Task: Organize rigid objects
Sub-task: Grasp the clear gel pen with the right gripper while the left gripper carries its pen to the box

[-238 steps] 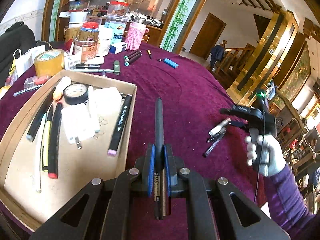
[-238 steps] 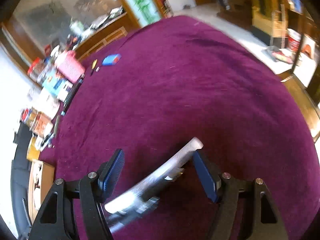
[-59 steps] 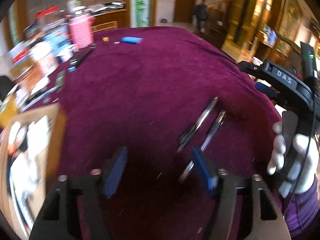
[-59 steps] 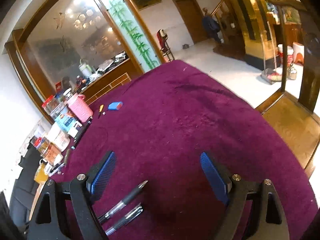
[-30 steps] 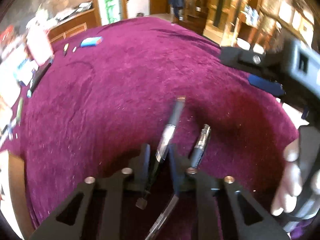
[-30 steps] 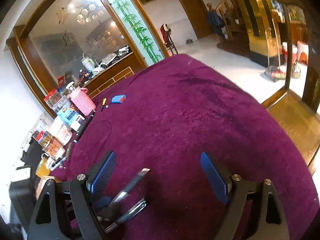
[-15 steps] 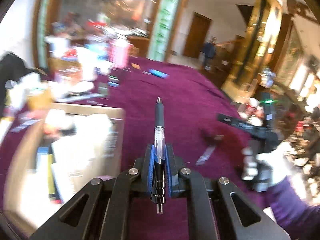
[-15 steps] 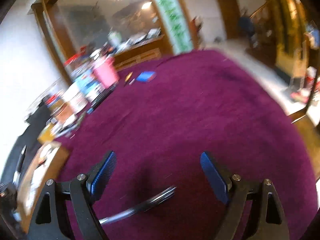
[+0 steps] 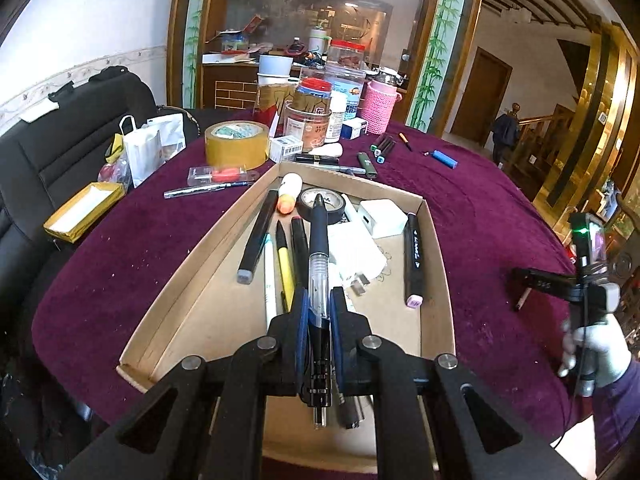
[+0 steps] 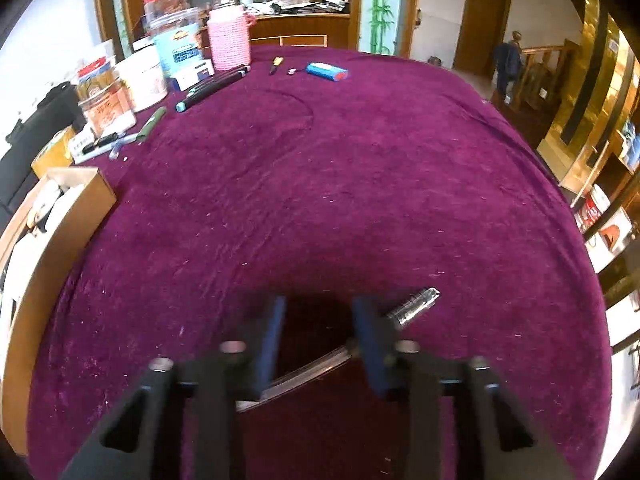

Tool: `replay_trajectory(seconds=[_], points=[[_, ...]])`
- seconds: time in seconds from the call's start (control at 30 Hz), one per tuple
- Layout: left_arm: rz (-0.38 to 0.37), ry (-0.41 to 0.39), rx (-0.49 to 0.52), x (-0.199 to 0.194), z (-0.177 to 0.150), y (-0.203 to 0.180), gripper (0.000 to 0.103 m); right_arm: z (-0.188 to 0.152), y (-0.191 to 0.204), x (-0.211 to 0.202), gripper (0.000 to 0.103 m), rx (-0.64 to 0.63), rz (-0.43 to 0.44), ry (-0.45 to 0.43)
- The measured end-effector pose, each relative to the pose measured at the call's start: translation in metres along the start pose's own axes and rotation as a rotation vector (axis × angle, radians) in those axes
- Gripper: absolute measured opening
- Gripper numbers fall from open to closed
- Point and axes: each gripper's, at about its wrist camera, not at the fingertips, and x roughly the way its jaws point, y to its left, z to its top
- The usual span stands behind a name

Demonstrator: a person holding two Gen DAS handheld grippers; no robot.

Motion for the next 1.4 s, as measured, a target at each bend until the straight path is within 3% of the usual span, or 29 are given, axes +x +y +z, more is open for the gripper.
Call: replay_trajectory(seconds=[0.07,0.23,0.3,0.43,0.5,0.63,0.7,0.83,0.9,0.93,0.97,1.1,1.33,1.4], points=[[-0.005,0.0,-0.012,-0.004,-0.004,0.007,0.011,-0.002,-0.005,-0.002,0.002,0.02,0.047,0.005],[-0.05,0.047,-0.076,0.01,-0.006,0.023,0.011,-0.008,-0.026,-0.011,0.001,0.13,0.215,0.005],[-0.072,0.067,-0.101,0.017,-0.007,0.026,0.011,-0.01,-0.028,-0.021,0.001,0.183,0.322,-0.008],[-0.092,0.09,-0.135,0.024,-0.009,0.028,0.011,-0.003,-0.014,-0.038,0.001,0.169,0.407,-0.037],[-0.093,0.09,-0.135,0.022,-0.009,0.027,0.011,0.0,-0.007,-0.038,0.002,0.141,0.396,-0.015],[-0.092,0.076,-0.115,0.019,-0.009,0.02,0.011,-0.008,-0.014,-0.031,0.002,0.205,0.262,0.048],[-0.105,0.073,-0.105,0.02,-0.009,0.016,0.011,-0.016,-0.022,-0.023,0.003,0.263,0.257,0.096],[-0.13,0.074,-0.09,0.021,-0.01,0.01,0.011,-0.013,-0.027,-0.017,0.004,0.328,0.261,0.108],[-0.136,0.075,-0.095,0.021,-0.011,0.01,0.011,-0.007,-0.023,-0.011,0.024,0.339,0.258,0.119],[-0.139,0.075,-0.1,0.02,-0.011,0.012,0.011,-0.004,-0.022,-0.006,0.041,0.351,0.262,0.132],[-0.14,0.073,-0.103,0.019,-0.011,0.013,0.011,-0.003,-0.022,-0.006,0.049,0.378,0.289,0.122],[-0.142,0.051,-0.114,0.012,-0.009,0.02,0.011,-0.002,-0.026,-0.018,0.053,0.39,0.259,0.072],[-0.168,0.053,-0.115,0.019,-0.009,0.02,0.011,0.005,-0.028,-0.005,0.054,0.397,0.165,0.125],[-0.172,0.061,-0.109,0.021,-0.011,0.019,0.011,0.015,-0.016,0.004,0.049,0.343,0.119,0.095]])
